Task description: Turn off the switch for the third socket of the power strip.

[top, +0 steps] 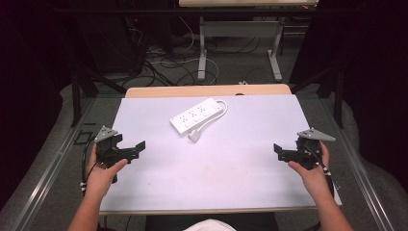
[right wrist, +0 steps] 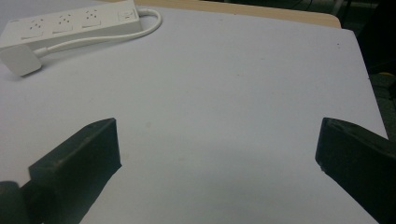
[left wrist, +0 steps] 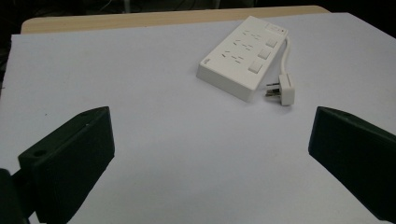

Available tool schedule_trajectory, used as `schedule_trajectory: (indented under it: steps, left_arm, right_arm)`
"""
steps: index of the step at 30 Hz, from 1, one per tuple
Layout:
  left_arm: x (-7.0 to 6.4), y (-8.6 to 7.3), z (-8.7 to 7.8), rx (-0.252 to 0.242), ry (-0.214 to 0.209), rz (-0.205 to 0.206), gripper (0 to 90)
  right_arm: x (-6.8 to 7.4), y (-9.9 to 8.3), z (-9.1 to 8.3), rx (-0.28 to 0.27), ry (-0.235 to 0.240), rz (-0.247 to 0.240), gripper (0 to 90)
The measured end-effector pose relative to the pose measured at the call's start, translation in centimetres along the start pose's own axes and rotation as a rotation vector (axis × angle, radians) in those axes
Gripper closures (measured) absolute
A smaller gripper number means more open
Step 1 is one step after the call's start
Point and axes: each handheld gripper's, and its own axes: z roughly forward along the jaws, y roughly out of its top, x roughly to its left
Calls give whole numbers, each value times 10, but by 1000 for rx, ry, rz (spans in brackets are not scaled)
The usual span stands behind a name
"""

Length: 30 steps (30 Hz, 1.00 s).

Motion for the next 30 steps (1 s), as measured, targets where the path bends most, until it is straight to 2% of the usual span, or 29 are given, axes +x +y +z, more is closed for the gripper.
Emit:
schedule_trajectory:
  steps: [5, 8, 9, 19, 28, 30]
  left_arm:
    - [-1, -5, 6, 13, -7, -7, 5]
    - [-3, -7, 7, 6, -14, -12, 5]
    - [-4, -7, 8, 2, -13, -14, 5]
    - [-14, -5, 11, -2, -20, -4, 16]
    - [-27, -2, 14, 7, -29, 30, 34]
    - [-29, -1, 14, 12, -29, 51, 47]
  right_arm:
    - [4, -6, 6, 0, 7, 7, 0]
    - [4, -9, 10, -11, 8, -7, 0]
    - [6, -9, 10, -7, 9, 4, 0]
    - [8, -11, 11, -33, 13, -4, 0]
    - [12, -13, 13, -33, 28, -21, 5]
    - [13, -13, 13, -30, 36, -22, 12]
